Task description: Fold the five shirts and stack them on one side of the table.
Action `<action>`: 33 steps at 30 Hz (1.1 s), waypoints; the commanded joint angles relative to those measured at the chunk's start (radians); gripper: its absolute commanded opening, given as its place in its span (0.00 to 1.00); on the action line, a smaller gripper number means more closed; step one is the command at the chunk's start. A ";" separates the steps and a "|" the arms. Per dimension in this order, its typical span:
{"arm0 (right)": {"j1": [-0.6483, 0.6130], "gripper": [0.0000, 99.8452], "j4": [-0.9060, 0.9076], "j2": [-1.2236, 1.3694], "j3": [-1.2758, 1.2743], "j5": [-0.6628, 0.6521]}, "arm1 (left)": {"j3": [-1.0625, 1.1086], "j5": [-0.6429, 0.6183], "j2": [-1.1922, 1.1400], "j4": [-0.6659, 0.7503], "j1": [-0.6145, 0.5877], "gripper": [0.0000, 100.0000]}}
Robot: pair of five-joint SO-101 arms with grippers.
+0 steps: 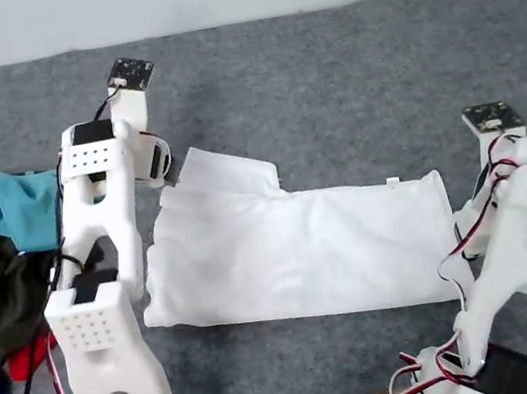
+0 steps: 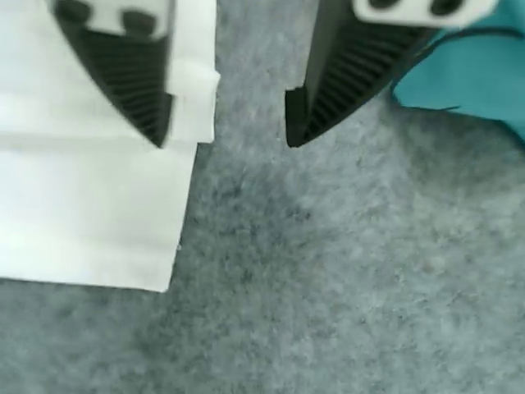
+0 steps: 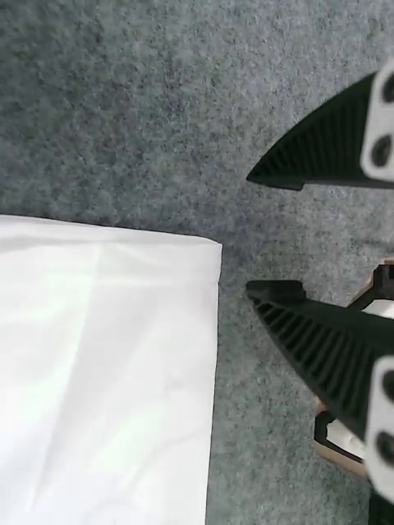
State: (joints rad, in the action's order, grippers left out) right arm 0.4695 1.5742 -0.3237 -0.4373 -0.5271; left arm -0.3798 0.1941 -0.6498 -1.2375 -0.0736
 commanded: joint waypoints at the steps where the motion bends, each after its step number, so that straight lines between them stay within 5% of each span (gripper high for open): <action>1: -0.012 0.19 -0.050 -0.027 -0.040 0.011 | -0.051 -0.012 -0.017 0.009 0.008 0.18; 33: -0.012 0.19 -0.073 -0.036 -0.080 0.011 | -0.036 -0.046 -0.043 -0.095 0.034 0.17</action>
State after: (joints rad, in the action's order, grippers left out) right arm 0.4695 1.5098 -0.3237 -0.5201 -0.5271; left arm -0.3997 0.1557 -0.6974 -1.3203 -0.0491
